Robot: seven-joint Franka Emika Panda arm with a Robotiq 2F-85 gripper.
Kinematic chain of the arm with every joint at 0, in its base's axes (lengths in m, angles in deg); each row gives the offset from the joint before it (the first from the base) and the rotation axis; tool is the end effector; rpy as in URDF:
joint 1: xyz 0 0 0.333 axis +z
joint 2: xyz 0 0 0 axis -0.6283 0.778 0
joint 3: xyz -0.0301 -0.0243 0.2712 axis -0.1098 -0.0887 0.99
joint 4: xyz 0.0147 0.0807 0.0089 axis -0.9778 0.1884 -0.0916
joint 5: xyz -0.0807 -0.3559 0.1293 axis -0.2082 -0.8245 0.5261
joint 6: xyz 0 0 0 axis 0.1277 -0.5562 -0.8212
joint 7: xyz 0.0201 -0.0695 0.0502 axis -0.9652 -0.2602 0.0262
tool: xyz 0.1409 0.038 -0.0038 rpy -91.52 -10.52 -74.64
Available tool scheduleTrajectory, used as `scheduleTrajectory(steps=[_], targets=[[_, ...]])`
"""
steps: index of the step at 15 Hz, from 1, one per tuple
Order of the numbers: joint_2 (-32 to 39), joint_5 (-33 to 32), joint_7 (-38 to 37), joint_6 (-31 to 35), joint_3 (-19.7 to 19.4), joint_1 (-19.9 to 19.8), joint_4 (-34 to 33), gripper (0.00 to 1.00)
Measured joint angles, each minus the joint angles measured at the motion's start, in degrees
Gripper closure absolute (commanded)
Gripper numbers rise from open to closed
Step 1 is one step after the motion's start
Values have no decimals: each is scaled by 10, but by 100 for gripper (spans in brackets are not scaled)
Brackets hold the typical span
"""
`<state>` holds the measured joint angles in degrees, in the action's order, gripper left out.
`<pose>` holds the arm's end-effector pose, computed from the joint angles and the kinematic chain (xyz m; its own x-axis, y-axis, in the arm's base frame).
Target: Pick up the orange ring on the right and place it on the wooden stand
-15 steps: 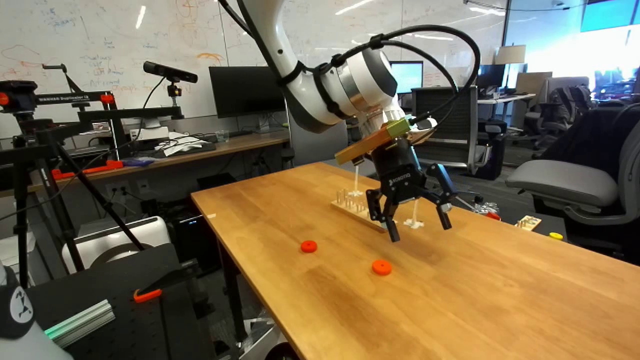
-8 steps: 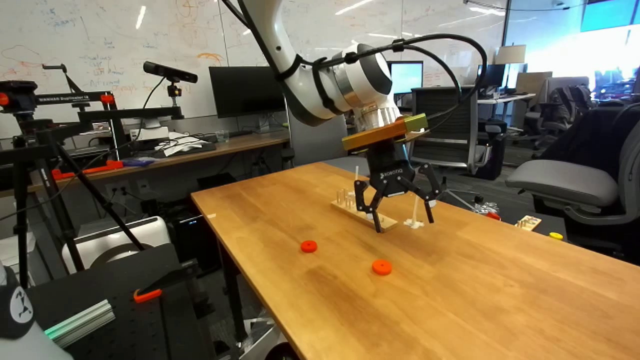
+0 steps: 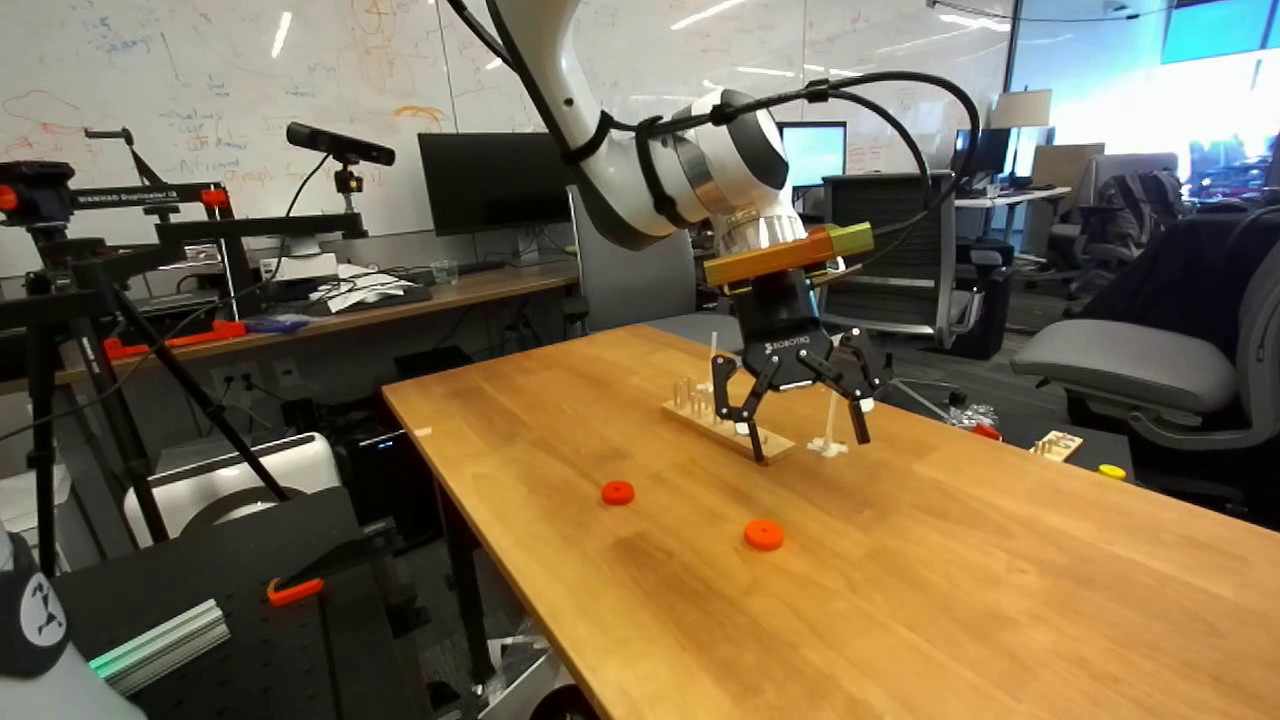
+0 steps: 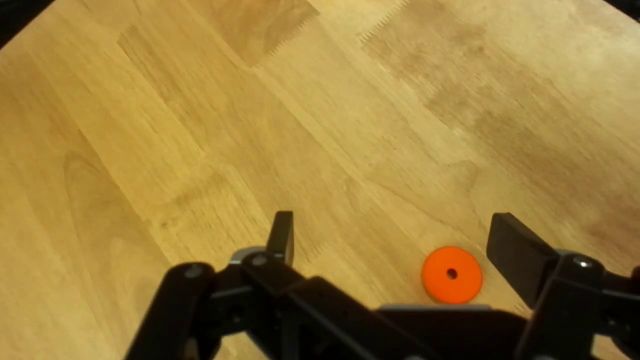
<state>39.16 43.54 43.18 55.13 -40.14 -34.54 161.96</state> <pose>0.5581 -0.0048 0.1253 0.6048 0.5956 -0.5286 0.7756 -0.5913 0.2211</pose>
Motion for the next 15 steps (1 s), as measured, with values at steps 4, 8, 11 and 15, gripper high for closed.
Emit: scheduleTrajectory(steps=[4,8,11,15], targets=[[3,4,26,23,9,-7,4,0],[24,34,112,91,39,-29,12,0],[49,71,189,123,60,-44,12,0],[80,141,309,163,83,-76,14,0]])
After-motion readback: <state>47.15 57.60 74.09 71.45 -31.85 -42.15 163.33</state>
